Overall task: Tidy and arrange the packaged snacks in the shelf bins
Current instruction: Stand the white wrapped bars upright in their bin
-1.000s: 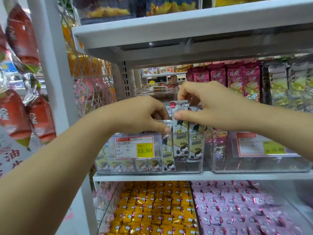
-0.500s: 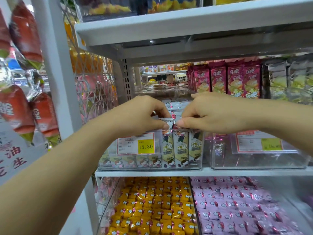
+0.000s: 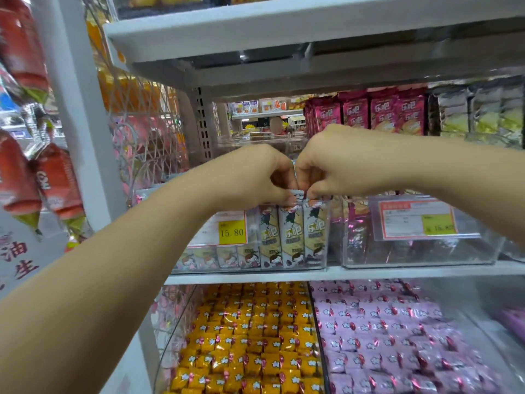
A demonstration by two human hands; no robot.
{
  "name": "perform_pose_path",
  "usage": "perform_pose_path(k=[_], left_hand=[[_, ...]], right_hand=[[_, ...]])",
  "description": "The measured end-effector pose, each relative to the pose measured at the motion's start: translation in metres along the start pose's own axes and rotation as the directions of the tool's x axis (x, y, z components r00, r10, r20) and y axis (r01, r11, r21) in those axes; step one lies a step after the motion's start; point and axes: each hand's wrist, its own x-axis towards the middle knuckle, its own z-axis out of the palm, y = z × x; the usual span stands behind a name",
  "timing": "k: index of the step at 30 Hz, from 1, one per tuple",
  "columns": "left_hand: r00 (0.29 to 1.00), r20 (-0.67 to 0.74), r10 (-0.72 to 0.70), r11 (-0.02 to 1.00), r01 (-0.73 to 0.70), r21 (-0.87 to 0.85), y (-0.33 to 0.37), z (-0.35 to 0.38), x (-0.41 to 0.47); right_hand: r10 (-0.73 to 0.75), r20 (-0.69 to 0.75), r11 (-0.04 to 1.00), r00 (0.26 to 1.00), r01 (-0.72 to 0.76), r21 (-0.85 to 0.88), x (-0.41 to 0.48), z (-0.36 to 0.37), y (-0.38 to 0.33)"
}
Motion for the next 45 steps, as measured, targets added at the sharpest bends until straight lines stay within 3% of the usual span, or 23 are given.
perform_pose_path(k=[5, 11, 14, 19, 25, 29, 37, 40, 45], left_hand=[[0.999, 0.052, 0.009, 0.994, -0.015, 0.107, 0.001, -0.002, 0.005], [0.992, 0.125, 0.015, 0.999, -0.018, 0.028, -0.006, -0.007, -0.002], [0.998, 0.059, 0.034, 0.999, -0.032, -0.037, -0.009, -0.002, -0.008], [0.998, -0.057, -0.035, 0.988, 0.025, -0.154, -0.018, -0.002, -0.018], [0.987, 0.133, -0.093, 0.992, 0.08, 0.103, -0.006, -0.015, 0.002], [0.981, 0.167, -0.097, 0.978, 0.063, 0.201, -0.002, -0.015, 0.009], [0.974, 0.212, -0.082, 0.975, 0.034, 0.22, -0.002, -0.014, 0.012], [0.965, 0.247, -0.093, 0.988, 0.057, 0.146, -0.003, -0.015, 0.012], [0.983, 0.156, -0.098, 0.987, 0.076, 0.143, -0.008, -0.01, 0.011]], right_hand=[[-0.031, 0.02, 0.999, 0.999, 0.031, 0.025, -0.002, 0.005, 0.001], [-0.044, 0.064, 0.992, 0.997, 0.036, 0.124, 0.0, 0.004, 0.007], [-0.055, 0.035, 0.994, 0.998, 0.051, 0.099, -0.007, 0.006, 0.008], [-0.01, -0.144, 0.984, 0.99, 0.035, 0.177, -0.021, 0.008, 0.012], [0.038, 0.065, 0.984, 0.997, -0.048, 0.174, -0.001, -0.002, 0.01], [0.068, 0.112, 0.978, 0.991, -0.088, 0.188, 0.011, -0.001, 0.011], [0.093, -0.016, 0.985, 0.996, -0.089, 0.148, 0.006, 0.013, 0.007], [0.071, -0.001, 0.981, 0.997, -0.07, 0.179, 0.005, 0.013, 0.009], [0.024, 0.097, 0.939, 0.995, -0.056, 0.339, 0.002, 0.006, 0.015]])
